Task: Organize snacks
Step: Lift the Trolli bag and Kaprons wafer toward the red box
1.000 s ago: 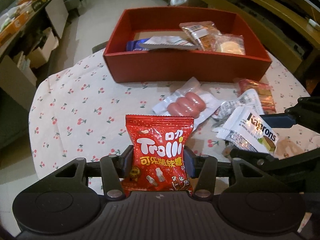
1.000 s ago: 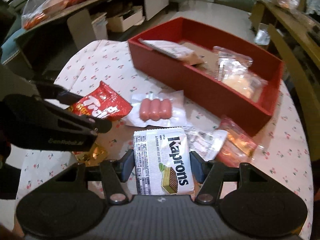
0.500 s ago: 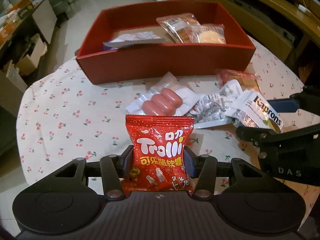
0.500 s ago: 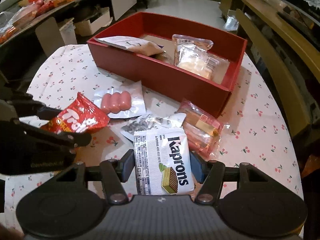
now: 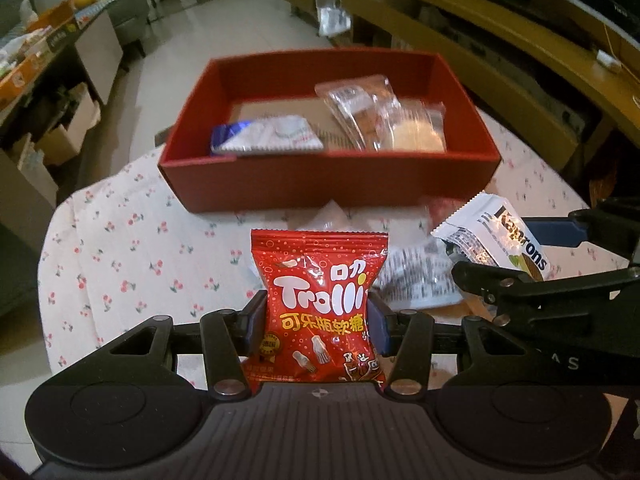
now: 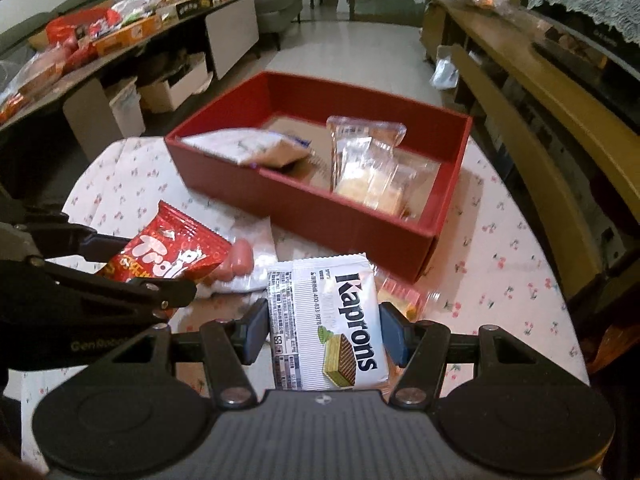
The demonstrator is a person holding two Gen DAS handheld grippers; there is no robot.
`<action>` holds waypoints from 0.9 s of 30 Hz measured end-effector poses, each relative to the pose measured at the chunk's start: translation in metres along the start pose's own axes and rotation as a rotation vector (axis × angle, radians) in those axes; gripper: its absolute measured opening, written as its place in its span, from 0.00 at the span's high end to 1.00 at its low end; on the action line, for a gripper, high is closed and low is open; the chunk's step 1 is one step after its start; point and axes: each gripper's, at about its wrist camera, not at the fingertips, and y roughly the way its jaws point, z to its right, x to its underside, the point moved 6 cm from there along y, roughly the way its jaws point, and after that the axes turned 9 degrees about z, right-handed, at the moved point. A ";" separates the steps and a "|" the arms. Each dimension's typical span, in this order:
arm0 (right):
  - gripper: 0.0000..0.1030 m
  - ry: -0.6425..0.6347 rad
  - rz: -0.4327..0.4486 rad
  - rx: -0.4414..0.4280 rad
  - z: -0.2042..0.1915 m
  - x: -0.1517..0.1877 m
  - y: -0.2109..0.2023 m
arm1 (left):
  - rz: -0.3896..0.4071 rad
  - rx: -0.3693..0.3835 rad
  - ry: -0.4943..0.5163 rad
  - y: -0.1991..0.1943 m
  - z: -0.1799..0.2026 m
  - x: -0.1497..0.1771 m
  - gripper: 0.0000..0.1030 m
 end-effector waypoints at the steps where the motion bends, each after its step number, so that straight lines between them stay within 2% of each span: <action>1: 0.26 0.004 0.010 0.005 0.001 -0.003 -0.001 | 0.008 -0.005 0.000 -0.001 0.000 -0.003 0.44; 18: 0.26 0.066 0.167 0.082 0.023 -0.059 -0.006 | 0.142 -0.042 -0.040 -0.005 -0.004 -0.065 0.46; 27: 0.26 0.098 0.185 0.103 0.037 -0.081 0.017 | 0.145 -0.059 -0.062 0.015 -0.008 -0.086 0.46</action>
